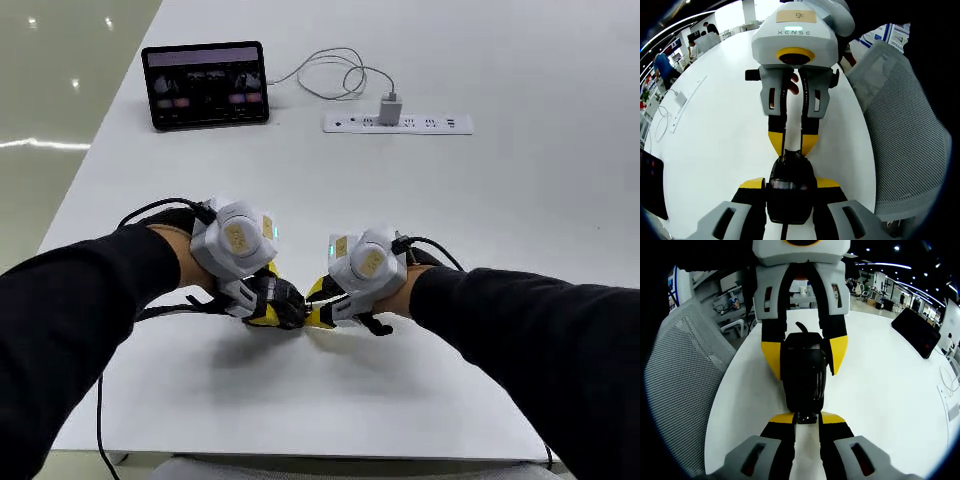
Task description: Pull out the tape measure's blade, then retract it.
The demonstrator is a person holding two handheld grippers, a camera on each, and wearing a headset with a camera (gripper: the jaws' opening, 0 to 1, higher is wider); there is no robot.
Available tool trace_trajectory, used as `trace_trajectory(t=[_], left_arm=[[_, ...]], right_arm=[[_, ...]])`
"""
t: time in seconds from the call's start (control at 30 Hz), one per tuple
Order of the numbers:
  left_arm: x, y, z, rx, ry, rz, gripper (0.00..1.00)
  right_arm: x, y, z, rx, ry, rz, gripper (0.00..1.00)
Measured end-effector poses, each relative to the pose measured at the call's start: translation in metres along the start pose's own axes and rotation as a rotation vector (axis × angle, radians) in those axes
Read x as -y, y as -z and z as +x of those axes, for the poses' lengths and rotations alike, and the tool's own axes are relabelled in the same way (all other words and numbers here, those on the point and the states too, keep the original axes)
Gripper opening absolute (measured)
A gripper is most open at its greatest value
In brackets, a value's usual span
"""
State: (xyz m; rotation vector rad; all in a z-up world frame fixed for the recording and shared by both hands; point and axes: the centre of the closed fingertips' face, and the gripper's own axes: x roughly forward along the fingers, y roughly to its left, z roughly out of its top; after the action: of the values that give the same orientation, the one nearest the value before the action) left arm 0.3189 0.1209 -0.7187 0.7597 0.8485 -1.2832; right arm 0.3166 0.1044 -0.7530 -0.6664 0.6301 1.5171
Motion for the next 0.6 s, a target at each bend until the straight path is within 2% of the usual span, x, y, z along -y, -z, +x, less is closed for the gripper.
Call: trace_trajectory(t=[0.17,0.37,0.5,0.57,0.6], left_arm=[[-0.0027,-0.0001,0.0018,0.0,0.005,-0.007,0.32],[-0.0032,0.0007,0.0021,0.003,0.001,-0.011,0.32],[-0.0033,0.0016,0.0015,0.009,0.01,0.0,0.32],[-0.0045,0.0027,0.0005,0.021,0.0,-0.025,0.32],[-0.004,0.0026,0.0007,0.023,0.001,-0.019,0.32]], right_arm=[[-0.0001,0.0013,0.0022,0.001,-0.013,0.02,0.13],[-0.0008,0.0041,0.0044,-0.023,0.007,0.018,0.11],[-0.0009,0.0042,0.0038,-0.027,0.008,-0.02,0.09],[-0.0008,0.0044,0.0033,-0.032,0.014,-0.033,0.09],[-0.0009,0.0044,0.0031,-0.033,0.015,-0.033,0.09]])
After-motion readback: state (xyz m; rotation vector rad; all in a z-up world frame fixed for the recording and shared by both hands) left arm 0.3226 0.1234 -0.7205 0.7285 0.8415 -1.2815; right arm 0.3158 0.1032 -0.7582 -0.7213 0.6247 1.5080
